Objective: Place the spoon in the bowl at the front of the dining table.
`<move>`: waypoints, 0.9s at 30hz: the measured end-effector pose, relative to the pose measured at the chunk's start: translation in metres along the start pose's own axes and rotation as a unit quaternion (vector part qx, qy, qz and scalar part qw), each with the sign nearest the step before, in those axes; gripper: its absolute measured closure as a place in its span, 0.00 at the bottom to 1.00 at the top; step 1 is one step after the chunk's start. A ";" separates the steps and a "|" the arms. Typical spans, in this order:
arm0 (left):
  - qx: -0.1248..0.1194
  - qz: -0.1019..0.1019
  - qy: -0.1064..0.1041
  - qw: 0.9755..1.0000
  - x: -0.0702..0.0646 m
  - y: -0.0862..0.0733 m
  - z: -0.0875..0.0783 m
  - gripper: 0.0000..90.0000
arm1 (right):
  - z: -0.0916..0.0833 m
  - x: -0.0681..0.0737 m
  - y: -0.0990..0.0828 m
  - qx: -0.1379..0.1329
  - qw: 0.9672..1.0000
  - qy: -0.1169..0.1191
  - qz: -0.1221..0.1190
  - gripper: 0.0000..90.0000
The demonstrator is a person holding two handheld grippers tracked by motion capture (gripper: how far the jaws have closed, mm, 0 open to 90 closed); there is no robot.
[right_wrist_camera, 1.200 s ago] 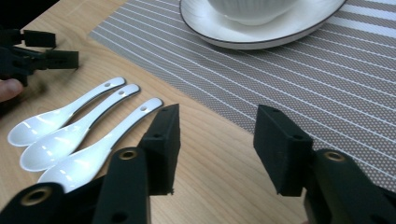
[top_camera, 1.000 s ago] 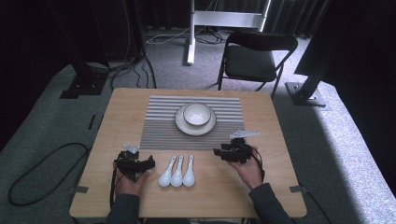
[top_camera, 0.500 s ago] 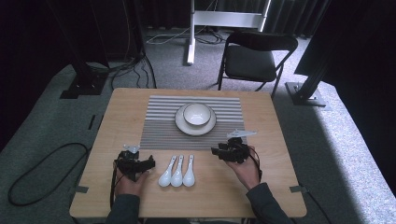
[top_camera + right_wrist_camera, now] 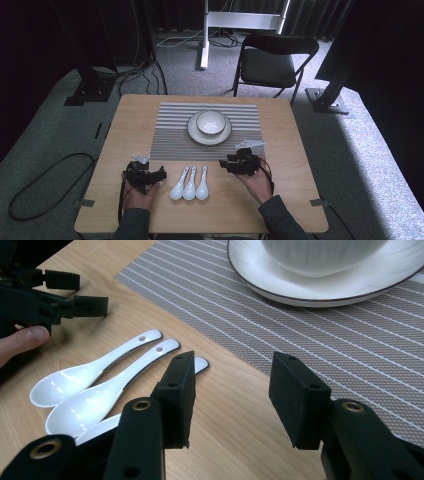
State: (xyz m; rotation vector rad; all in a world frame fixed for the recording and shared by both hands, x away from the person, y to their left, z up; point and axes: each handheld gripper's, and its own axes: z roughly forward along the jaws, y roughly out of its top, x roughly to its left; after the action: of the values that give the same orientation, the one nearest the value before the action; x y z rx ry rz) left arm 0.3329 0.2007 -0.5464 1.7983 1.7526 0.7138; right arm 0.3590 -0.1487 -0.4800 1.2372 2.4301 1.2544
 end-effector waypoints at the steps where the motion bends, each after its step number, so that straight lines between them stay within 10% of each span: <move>1: 0.000 0.000 0.000 1.000 0.000 0.000 0.000 0.04 | 0.001 0.001 0.000 0.003 1.000 0.001 -0.001 0.59; 27: 0.000 0.000 0.000 1.000 0.000 0.000 0.000 0.04 | 0.024 0.027 -0.002 0.029 0.999 0.018 -0.037 0.54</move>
State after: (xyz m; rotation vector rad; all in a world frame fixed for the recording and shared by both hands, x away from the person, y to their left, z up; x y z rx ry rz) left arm 0.3332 0.2004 -0.5464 1.7978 1.7533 0.7142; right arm 0.3512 -0.1154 -0.4909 1.1349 2.5296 1.2062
